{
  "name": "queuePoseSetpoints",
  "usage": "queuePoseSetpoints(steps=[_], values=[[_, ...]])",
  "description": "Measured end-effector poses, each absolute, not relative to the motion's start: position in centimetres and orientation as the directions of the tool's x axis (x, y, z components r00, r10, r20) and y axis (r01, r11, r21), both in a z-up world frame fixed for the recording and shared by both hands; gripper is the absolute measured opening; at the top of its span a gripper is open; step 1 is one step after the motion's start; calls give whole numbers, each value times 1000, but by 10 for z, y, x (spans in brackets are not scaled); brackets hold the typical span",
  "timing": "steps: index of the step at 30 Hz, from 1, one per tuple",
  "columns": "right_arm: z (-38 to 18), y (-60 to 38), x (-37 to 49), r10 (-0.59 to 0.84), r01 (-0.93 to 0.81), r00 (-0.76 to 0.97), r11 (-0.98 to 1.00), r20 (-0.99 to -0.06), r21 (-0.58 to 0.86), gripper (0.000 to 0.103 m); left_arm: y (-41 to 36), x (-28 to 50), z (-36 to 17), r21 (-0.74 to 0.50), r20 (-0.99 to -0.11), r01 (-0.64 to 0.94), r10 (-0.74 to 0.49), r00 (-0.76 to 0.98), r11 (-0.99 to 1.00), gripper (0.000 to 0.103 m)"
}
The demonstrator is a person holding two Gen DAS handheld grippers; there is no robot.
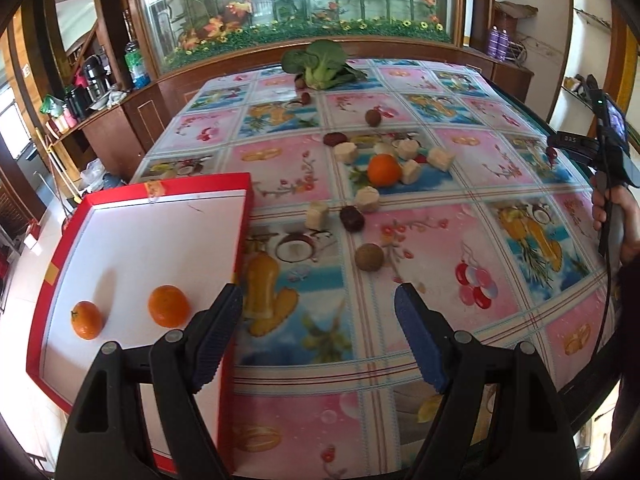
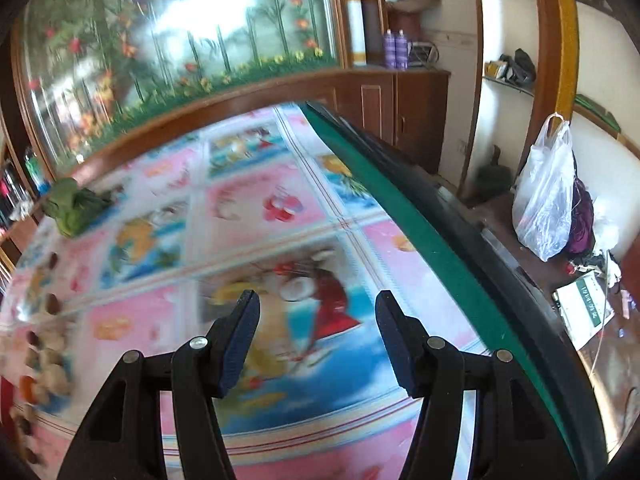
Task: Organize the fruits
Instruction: 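Move both open tools back over the fruits on the table, then grasp a brown kiwi with the left tool while the right tool grasps a red date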
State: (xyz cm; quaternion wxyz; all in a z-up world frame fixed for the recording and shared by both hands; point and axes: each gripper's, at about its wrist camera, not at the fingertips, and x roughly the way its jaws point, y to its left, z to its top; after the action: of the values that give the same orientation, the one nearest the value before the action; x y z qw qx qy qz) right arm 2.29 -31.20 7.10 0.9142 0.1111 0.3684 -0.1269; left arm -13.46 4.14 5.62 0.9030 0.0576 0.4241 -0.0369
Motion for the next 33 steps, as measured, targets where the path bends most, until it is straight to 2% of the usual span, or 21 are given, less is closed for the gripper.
queuePoseSetpoints(steps=[4,7,10,12,14,19,27,31,33], values=[[60,-325,31,-149,303,664,950,-732,82,59,33,-136,53,72,-773,139,-32,633,988,79],[53,-331,37,-120,306,640,946,-759,109,50,30,-134,52,72,-776,143,-35,630,987,79],[53,-332,40,-140,306,632,949,-762,80,48,29,-130,50,54,-788,147,-49,614,988,79],[52,-330,42,-172,317,619,948,-766,44,40,31,-127,48,36,-796,144,-59,602,989,79],[52,-331,41,-190,328,615,944,-765,30,19,33,-123,45,33,-802,131,-52,595,991,79],[53,-326,39,-193,321,613,947,-767,18,18,36,-113,36,11,-822,110,-54,567,994,79],[55,-275,29,184,32,621,965,-762,259,17,24,-93,25,-6,-835,118,-70,545,993,78],[58,-235,18,382,-145,566,918,-731,368,17,21,-80,16,-18,-845,130,-85,528,991,61],[63,-212,8,469,-243,533,882,-705,403,17,22,-76,12,-19,-852,126,-82,518,992,56]])
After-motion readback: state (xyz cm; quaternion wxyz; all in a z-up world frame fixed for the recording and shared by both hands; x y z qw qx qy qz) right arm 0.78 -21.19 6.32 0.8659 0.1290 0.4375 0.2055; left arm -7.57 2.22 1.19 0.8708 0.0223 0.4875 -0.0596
